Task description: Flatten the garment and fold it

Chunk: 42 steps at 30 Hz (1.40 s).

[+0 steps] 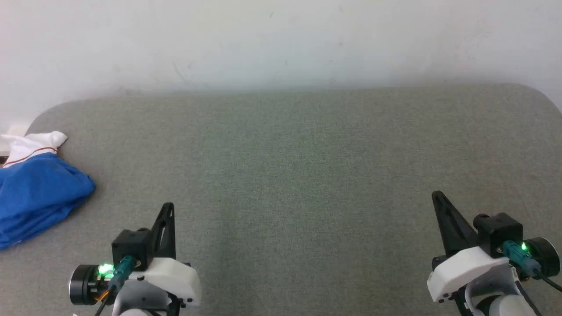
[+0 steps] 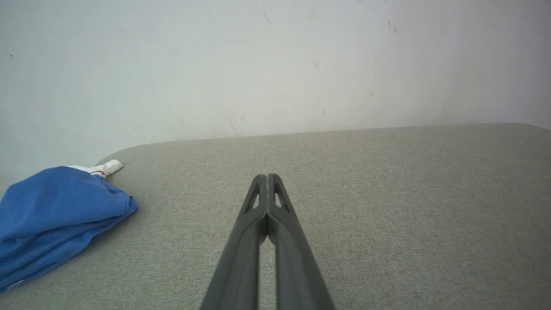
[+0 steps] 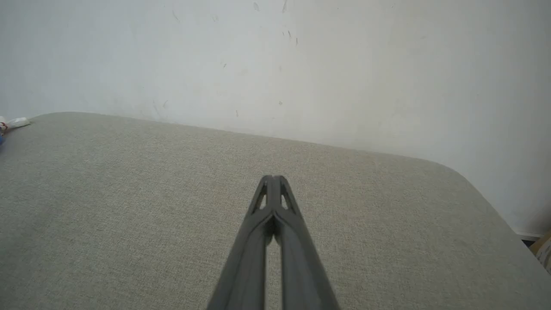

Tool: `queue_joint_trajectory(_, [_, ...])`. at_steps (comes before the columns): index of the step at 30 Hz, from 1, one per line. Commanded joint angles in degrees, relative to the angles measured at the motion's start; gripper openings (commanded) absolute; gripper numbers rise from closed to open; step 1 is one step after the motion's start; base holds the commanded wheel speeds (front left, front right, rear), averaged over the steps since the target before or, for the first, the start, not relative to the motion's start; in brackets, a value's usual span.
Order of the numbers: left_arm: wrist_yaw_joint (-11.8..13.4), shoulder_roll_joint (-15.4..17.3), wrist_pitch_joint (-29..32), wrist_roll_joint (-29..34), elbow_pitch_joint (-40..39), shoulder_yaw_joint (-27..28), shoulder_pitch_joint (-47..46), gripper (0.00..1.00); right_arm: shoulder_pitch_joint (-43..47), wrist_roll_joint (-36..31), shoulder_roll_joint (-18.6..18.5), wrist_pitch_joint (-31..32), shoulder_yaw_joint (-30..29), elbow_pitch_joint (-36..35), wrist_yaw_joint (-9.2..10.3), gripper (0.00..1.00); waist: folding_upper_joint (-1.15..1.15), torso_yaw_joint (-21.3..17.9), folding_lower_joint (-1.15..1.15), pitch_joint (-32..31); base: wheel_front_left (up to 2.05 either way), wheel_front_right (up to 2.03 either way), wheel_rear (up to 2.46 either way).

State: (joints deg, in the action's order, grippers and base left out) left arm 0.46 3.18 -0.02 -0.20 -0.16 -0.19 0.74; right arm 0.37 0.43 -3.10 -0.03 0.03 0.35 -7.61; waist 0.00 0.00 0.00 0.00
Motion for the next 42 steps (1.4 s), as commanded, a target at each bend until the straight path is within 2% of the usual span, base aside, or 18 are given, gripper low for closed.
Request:
queue_joint_trajectory(1, [-0.5, -0.3, 0.0, 0.2, 0.2, 0.2, -0.7, 0.00, -0.4, -0.4, 0.2, 0.0, 0.0, -0.3, 0.12, 0.00, 0.00, 0.0, 0.00, 0.0, 0.00, 0.00, 0.00])
queue_joint_trajectory(13, [-0.5, -0.3, 0.0, 0.2, 0.2, 0.2, -0.7, 0.00, -0.4, -0.4, 0.2, 0.0, 0.0, -0.3, 0.12, 0.00, 0.00, 0.0, 0.00, 0.0, 0.00, 0.00, 0.00])
queue_joint_trajectory(14, [0.0, 0.0, 0.0, 0.0, 0.0, 0.0, 0.0, 1.00, 0.0, 0.0, 0.0, 0.0, 0.0, 0.0, 0.00, 1.00, 0.00, 0.0, 0.00, 0.0, 0.00, 0.00, 0.00])
queue_joint_trajectory(17, [0.0, 0.0, 0.0, 0.0, 0.0, 0.0, 0.0, 1.00, 0.0, 0.1, -0.1, 0.0, 0.0, 0.2, 0.00, 1.00, 0.00, 0.0, 0.00, 0.0, 0.00, 0.00, 0.00])
queue_joint_trajectory(18, [0.0, 0.0, 0.0, 0.0, 0.0, -0.1, 0.0, 0.00, 0.0, 0.1, -0.1, 0.0, 0.0, 0.2, 0.00, 0.00, 0.00, 0.0, 0.00, 0.0, 0.00, 0.00, 0.00])
queue_joint_trajectory(19, [0.1, 0.0, -0.1, 0.0, 0.0, -0.1, 0.0, 1.00, 0.0, 0.2, -0.1, -0.1, -0.1, 0.2, 0.00, 1.00, 0.00, 0.0, 0.00, 0.0, 0.00, 0.00, 0.00])
queue_joint_trajectory(42, [1.0, 0.0, -2.7, -0.9, -0.4, -0.7, 0.7, 1.00, 0.0, 2.0, 0.0, -2.8, -3.3, 2.1, 0.02, 1.00, 0.00, 1.1, 0.00, 0.1, 0.00, 0.00, 0.00])
